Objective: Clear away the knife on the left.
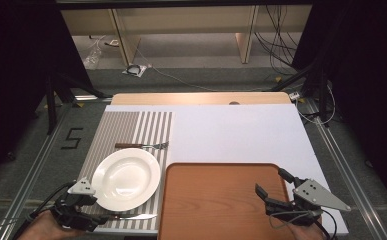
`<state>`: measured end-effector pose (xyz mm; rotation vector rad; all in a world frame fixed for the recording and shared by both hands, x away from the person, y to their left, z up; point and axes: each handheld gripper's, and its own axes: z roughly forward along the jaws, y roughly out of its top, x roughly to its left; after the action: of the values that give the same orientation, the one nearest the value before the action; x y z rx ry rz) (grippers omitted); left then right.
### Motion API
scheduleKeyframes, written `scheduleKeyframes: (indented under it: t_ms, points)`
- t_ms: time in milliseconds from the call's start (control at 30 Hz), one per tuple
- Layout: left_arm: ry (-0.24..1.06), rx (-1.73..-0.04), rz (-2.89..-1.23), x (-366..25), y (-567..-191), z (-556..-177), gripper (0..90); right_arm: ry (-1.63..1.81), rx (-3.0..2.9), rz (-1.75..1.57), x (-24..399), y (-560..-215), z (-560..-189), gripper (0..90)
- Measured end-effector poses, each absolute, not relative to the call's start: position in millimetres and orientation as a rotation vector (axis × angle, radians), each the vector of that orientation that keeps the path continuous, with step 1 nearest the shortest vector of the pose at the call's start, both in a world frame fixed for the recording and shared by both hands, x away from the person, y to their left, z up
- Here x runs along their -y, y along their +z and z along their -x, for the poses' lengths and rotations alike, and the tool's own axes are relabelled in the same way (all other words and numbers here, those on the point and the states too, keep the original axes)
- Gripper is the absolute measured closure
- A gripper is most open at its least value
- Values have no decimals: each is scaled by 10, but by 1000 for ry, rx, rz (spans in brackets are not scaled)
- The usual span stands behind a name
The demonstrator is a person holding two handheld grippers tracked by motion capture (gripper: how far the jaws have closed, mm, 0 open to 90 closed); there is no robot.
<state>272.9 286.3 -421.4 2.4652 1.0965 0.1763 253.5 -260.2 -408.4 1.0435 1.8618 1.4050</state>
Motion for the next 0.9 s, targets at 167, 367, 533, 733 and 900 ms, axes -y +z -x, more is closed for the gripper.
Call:
scheduleKeyframes:
  t_ms: [167, 367, 533, 733, 900]
  points:
    - [147, -1127, -2515, -2878, -4284, -2764, 265, 1403, -1870, -1045, 2602, -4085, -2536, 164]
    - [116, -1168, -2578, -2842, -4370, -2821, 286, 1406, -1872, -1041, 2599, -4086, -2535, 165]
    - [100, -1186, -2608, -2838, -4440, -2857, 299, 1409, -1877, -1038, 2596, -4089, -2538, 165]
    - [82, -1172, -2632, -2808, -4494, -2903, 334, 1410, -1877, -1037, 2592, -4090, -2537, 166]
    - [61, -1145, -2674, -2771, -4546, -2939, 343, 1417, -1882, -1039, 2591, -4094, -2542, 166]
